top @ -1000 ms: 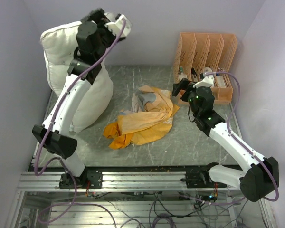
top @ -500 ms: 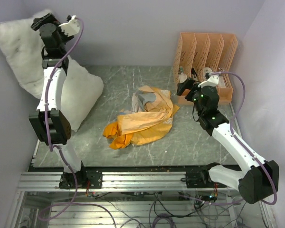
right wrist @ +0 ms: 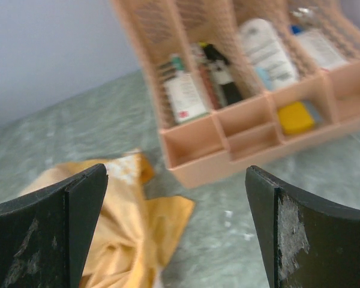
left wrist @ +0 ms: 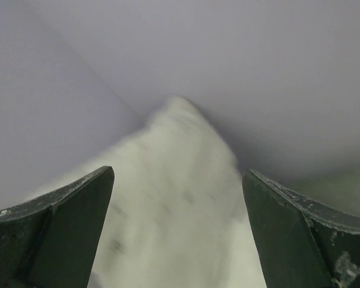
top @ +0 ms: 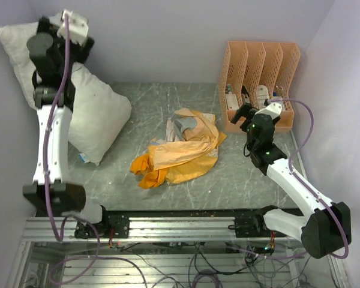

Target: Remove the pillowcase from the pillow

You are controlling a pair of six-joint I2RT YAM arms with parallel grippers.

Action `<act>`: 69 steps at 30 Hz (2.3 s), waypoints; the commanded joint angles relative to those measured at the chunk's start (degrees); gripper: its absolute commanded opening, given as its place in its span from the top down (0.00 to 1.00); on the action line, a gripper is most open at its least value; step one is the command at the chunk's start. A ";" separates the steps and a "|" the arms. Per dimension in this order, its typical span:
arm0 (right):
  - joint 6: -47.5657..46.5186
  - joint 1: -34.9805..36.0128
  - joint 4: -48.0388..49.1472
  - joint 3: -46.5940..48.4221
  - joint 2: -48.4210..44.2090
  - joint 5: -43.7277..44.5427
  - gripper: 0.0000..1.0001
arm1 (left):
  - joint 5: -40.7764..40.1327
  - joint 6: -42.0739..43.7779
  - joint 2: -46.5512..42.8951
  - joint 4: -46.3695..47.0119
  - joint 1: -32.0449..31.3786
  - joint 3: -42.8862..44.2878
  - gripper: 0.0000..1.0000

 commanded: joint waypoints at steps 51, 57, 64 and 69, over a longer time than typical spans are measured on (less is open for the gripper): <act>-7.15 1.96 6.02 -27.31 7.55 29.64 0.00 | 15.17 -34.98 -50.91 24.55 4.42 -100.18 0.05; -5.58 4.05 -1.06 -21.61 15.59 27.55 0.00 | 13.50 -36.61 -69.27 21.46 4.49 -106.82 0.05; -8.34 5.10 -0.13 -19.54 21.22 27.22 0.00 | 17.02 -34.49 -65.83 22.06 4.42 -106.00 0.05; -0.86 4.50 -1.30 -19.97 20.72 38.64 0.72 | 18.39 -33.79 -70.31 19.46 4.44 -106.70 0.05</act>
